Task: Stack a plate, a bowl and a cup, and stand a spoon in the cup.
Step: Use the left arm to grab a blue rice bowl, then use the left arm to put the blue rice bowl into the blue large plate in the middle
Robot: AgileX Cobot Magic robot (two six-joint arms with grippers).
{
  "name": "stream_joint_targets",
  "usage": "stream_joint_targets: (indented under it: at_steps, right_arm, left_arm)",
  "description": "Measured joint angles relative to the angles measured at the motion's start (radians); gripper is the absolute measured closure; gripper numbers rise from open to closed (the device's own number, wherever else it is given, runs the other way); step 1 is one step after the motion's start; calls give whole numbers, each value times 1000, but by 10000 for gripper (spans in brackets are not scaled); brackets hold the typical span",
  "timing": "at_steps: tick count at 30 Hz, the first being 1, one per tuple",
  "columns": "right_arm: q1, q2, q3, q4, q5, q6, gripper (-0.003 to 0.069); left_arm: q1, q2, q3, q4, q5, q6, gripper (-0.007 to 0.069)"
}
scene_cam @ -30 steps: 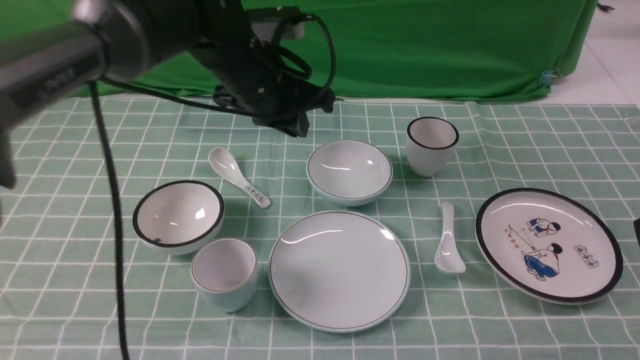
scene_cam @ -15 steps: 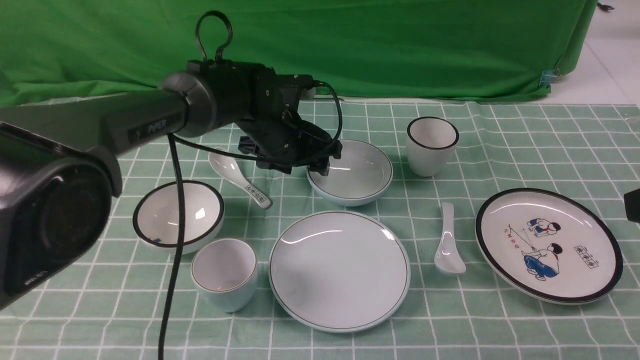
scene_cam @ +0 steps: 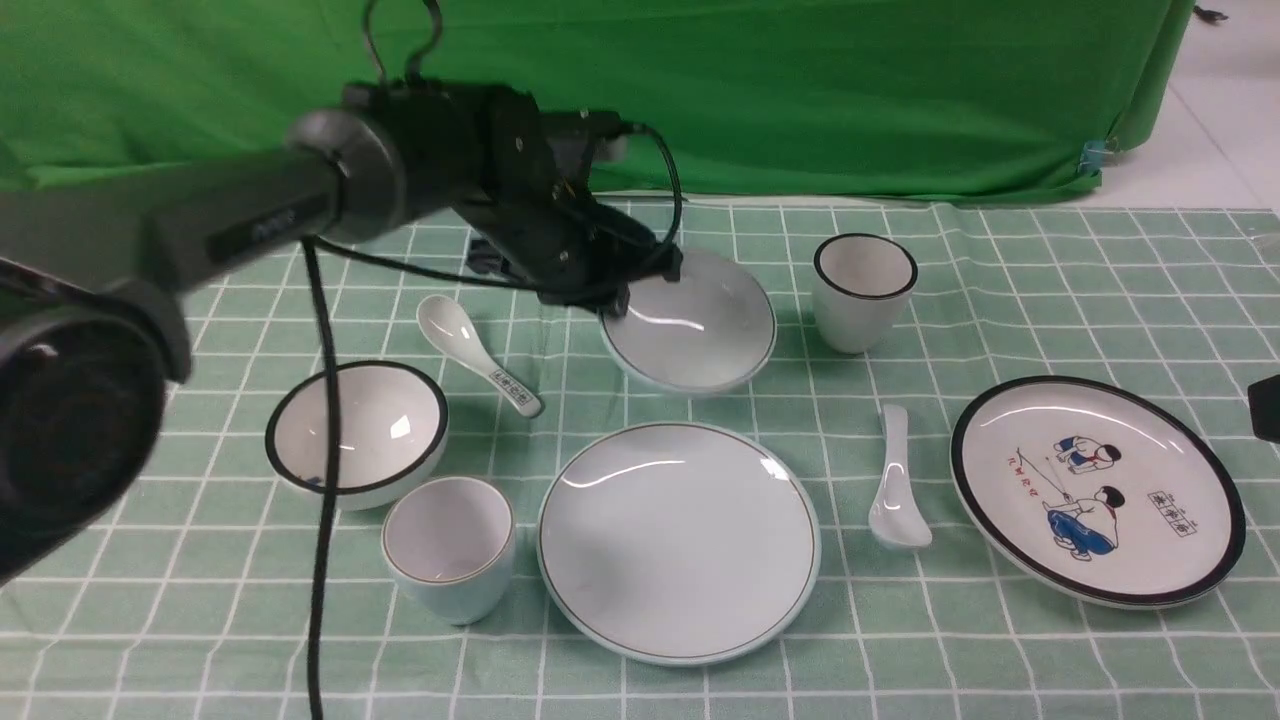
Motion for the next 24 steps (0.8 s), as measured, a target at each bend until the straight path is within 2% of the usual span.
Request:
stream_joint_targets:
  at_steps: [5,7,9,15,19,24]
  right_arm:
    - [0,0,0,0,0,0,624]
    - [0,0,0,0,0,0,624]
    - [0,0,0,0,0,0,624]
    - [0,0,0,0,0,0,613]
    - [0,0,0,0,0,0,606]
    - [0,0,0,0,0,0,603]
  left_arm:
    - [0,-158,19,-11,101,51,601]
    - [-14,-228,103,-37,118,98,601]
    - [-33,-264,252,-53,100,116,601]
    - [-51,-258,462,-134,-2,152,601]
    - [-51,-258,515,-148,-82,157,601]
    - [-50,-256,519,-170,-110,159,599]
